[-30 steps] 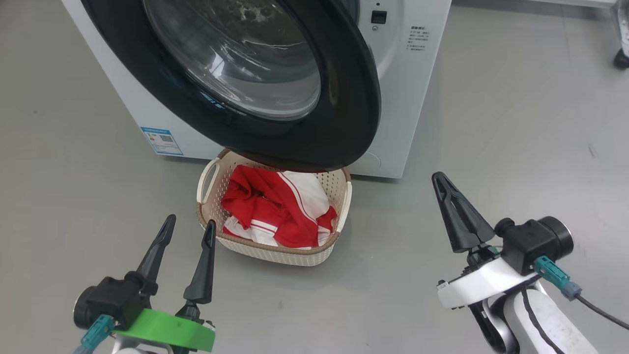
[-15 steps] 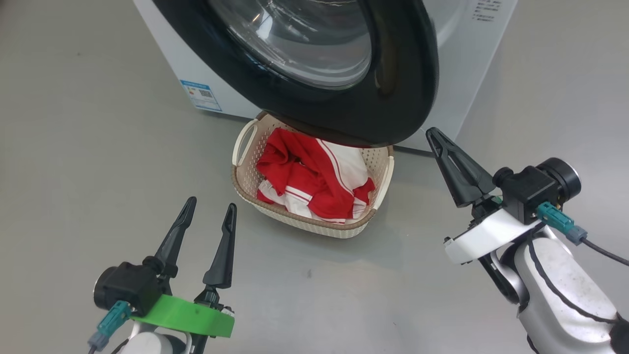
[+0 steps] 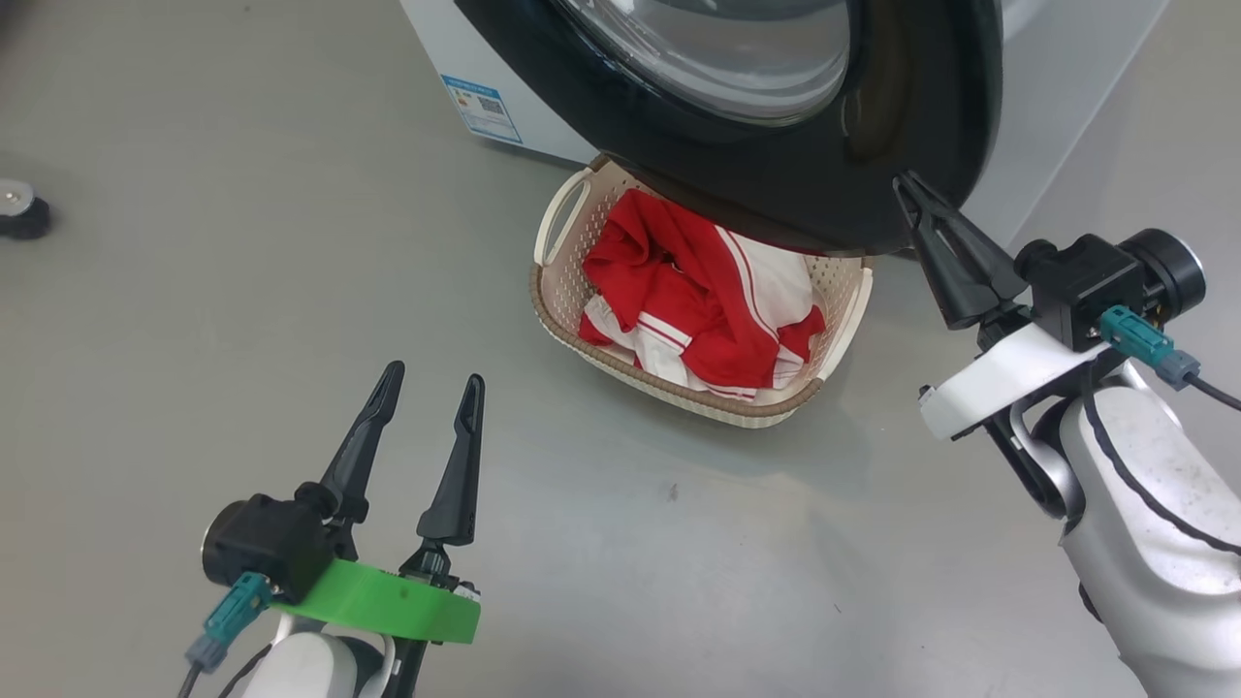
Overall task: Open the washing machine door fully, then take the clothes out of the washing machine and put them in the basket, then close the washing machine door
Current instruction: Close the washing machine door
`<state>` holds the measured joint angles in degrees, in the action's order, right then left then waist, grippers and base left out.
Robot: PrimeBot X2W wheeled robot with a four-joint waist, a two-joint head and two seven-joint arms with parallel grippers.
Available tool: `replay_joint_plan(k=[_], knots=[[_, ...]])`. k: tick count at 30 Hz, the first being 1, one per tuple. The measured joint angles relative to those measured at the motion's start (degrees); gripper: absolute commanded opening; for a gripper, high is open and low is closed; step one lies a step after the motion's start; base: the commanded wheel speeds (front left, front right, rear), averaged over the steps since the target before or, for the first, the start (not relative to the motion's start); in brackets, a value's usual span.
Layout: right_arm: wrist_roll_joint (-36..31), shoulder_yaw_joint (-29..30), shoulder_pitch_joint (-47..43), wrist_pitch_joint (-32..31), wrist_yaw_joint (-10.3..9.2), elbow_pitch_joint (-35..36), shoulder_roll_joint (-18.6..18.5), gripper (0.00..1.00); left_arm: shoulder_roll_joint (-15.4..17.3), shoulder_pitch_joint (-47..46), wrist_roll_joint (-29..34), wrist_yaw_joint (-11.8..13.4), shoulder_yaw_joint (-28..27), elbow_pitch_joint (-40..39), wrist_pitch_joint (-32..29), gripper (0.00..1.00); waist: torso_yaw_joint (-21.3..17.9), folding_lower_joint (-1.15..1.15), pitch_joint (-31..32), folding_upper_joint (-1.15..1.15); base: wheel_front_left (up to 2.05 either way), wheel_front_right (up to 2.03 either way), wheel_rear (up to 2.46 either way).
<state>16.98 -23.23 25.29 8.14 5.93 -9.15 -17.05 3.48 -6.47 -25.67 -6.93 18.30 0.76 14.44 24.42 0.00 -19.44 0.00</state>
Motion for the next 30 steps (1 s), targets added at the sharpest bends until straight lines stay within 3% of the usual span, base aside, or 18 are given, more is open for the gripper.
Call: replay_joint_plan(k=[17,30], knots=[[0.1,3.8,6.4,-0.3,0.05,-3.8,-2.3,0.0,-0.8,-1.6,0.0,0.0,0.2,0.0,0.0,1.0,2.4,0.0,-4.6,0.0,0.0,0.0,0.0],[-0.1,7.5,14.6,-1.6,-0.12,-5.7,-6.9,0.0,-1.1,-2.9,-0.9,0.0,1.1,-0.6,0.0,1.0,3.6,0.0,-8.2,0.0,0.0,0.0,0.0]])
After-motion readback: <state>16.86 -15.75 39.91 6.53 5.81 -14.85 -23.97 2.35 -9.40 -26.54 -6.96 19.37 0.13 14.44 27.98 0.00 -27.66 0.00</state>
